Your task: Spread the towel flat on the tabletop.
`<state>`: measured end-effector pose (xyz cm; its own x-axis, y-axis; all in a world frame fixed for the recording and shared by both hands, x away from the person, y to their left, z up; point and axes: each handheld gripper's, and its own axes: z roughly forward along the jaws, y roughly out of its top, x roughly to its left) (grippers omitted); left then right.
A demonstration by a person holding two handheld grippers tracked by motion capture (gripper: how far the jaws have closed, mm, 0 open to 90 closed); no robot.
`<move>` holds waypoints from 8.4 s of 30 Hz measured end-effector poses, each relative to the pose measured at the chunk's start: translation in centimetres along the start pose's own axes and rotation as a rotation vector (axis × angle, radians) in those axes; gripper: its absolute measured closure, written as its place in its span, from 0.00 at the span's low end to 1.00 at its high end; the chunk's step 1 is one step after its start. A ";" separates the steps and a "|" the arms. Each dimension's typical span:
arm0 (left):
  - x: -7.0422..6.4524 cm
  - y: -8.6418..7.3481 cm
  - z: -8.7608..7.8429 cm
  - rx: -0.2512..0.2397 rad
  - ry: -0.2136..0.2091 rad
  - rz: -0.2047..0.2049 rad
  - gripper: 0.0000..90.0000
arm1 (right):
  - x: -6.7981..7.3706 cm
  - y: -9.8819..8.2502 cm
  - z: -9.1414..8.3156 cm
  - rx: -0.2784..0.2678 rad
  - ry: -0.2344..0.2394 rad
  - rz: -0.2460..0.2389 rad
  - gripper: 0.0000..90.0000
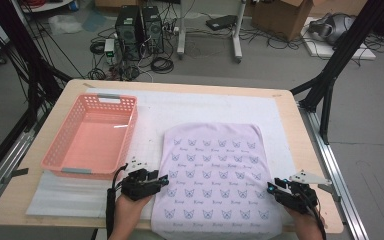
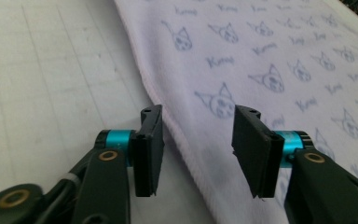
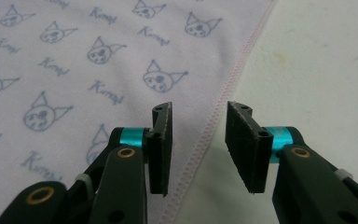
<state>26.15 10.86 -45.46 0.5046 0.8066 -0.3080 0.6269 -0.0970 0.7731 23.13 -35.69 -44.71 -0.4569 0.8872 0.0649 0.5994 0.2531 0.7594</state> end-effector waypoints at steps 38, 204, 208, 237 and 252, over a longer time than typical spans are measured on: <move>3.9 9.3 6.7 -0.119 0.039 0.095 0.67 | -2.1 2.7 1.2 -0.025 0.091 -0.040 0.67; 0.7 1.4 1.6 -0.012 -0.003 -0.023 0.57 | -1.5 1.0 -0.3 0.046 0.084 -0.009 0.64; 0.1 0.3 0.5 -0.011 -0.015 -0.011 0.57 | -0.7 -0.3 -1.0 0.067 0.062 -0.034 0.68; 0.8 1.6 -0.4 -0.069 -0.068 0.047 0.62 | -1.2 0.4 -2.0 -0.057 0.028 -0.022 0.69; 2.8 6.8 5.3 -0.058 0.009 -0.008 0.76 | -2.0 3.8 4.3 0.019 -0.012 -0.066 0.97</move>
<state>35.00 9.37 -44.03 0.4943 0.8123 -0.3097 0.5953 -0.0566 0.8015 29.14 -34.81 -44.77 -0.4879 0.8728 0.0071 0.5804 0.3184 0.7495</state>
